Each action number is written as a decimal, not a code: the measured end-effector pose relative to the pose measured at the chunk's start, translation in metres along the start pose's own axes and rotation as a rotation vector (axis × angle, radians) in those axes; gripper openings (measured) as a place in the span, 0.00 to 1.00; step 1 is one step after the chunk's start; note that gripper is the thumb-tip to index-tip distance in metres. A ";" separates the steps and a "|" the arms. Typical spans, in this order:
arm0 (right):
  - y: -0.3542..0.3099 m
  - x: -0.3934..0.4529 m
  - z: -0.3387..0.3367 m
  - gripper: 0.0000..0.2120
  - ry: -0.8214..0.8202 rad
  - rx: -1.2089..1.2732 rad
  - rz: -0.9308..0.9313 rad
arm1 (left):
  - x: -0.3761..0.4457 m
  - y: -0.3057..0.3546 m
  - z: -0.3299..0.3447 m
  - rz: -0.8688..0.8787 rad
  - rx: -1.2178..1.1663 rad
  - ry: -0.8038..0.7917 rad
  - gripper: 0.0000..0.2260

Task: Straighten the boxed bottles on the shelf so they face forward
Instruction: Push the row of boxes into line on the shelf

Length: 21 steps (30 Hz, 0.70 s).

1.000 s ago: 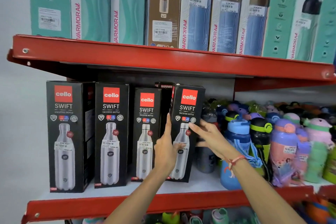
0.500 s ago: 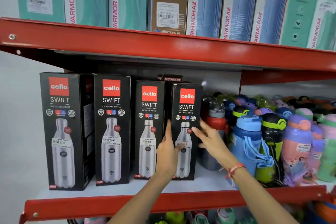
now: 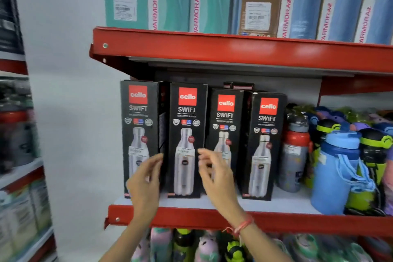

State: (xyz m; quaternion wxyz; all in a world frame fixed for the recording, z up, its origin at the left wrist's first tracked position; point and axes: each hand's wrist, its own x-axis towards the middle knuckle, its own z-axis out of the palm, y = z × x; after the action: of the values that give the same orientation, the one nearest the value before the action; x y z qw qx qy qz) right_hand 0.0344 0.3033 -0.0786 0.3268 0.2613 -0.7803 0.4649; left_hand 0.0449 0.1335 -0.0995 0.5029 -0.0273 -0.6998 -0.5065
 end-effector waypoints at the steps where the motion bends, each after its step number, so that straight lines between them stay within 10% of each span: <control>1: -0.004 -0.004 0.016 0.14 -0.101 0.024 0.029 | 0.005 -0.009 -0.012 -0.012 0.047 0.046 0.09; 9: -0.026 -0.024 0.108 0.29 -0.457 -0.051 0.302 | 0.014 -0.046 -0.058 -0.311 0.127 -0.282 0.30; 21: -0.046 -0.036 0.109 0.34 -0.379 -0.017 0.287 | 0.013 -0.055 -0.100 -0.027 0.260 -0.464 0.22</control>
State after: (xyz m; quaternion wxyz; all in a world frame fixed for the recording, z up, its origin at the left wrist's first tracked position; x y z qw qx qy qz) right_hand 0.0616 0.1897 -0.1185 0.1073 0.2274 -0.8607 0.4426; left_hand 0.0759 0.0271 -0.1288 0.3214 -0.0684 -0.8559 -0.3993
